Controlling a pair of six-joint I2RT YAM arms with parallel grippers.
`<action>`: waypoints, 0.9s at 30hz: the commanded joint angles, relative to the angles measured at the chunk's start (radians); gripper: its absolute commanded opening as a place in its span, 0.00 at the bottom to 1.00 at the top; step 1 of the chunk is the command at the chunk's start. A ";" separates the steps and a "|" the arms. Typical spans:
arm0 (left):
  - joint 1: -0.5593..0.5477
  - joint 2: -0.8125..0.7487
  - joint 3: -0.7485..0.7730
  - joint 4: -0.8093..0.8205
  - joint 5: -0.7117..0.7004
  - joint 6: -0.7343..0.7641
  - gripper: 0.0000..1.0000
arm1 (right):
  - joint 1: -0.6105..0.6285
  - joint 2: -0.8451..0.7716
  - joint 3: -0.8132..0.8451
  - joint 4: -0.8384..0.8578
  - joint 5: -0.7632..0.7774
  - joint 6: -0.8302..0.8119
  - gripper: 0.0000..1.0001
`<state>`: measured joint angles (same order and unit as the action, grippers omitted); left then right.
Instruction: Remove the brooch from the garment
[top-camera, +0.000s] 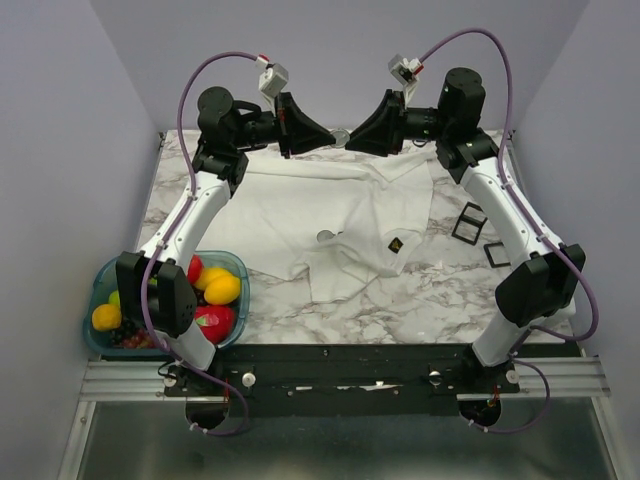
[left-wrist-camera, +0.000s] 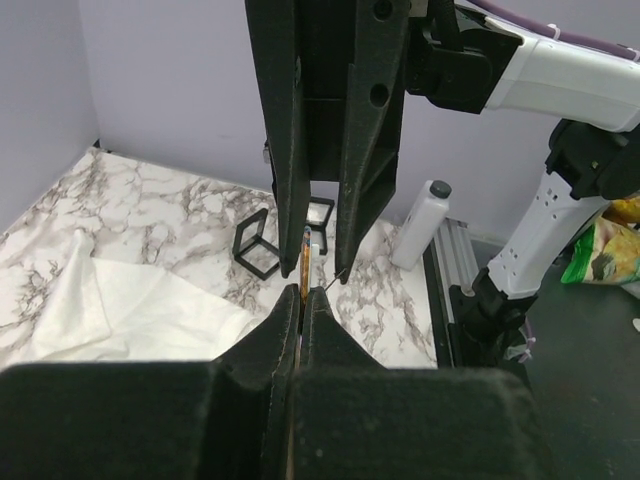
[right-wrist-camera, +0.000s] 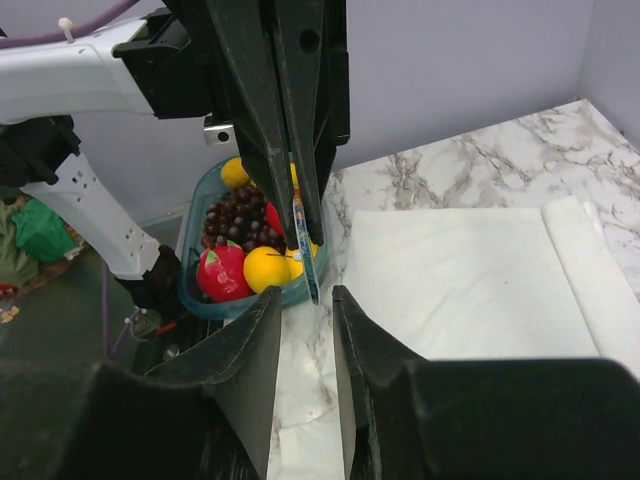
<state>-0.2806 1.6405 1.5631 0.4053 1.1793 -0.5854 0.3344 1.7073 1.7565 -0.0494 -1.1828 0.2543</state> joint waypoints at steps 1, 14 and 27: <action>-0.015 0.008 -0.001 0.029 0.037 -0.008 0.00 | 0.002 -0.020 -0.014 0.039 0.011 0.034 0.29; -0.019 0.013 0.009 0.010 0.043 0.012 0.13 | -0.001 -0.005 -0.035 0.102 0.006 0.088 0.00; -0.023 0.013 0.005 0.017 0.059 0.029 0.21 | -0.018 0.011 -0.045 0.145 0.009 0.143 0.00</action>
<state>-0.2970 1.6520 1.5631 0.4095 1.2064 -0.5697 0.3229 1.7077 1.7203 0.0582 -1.1805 0.3782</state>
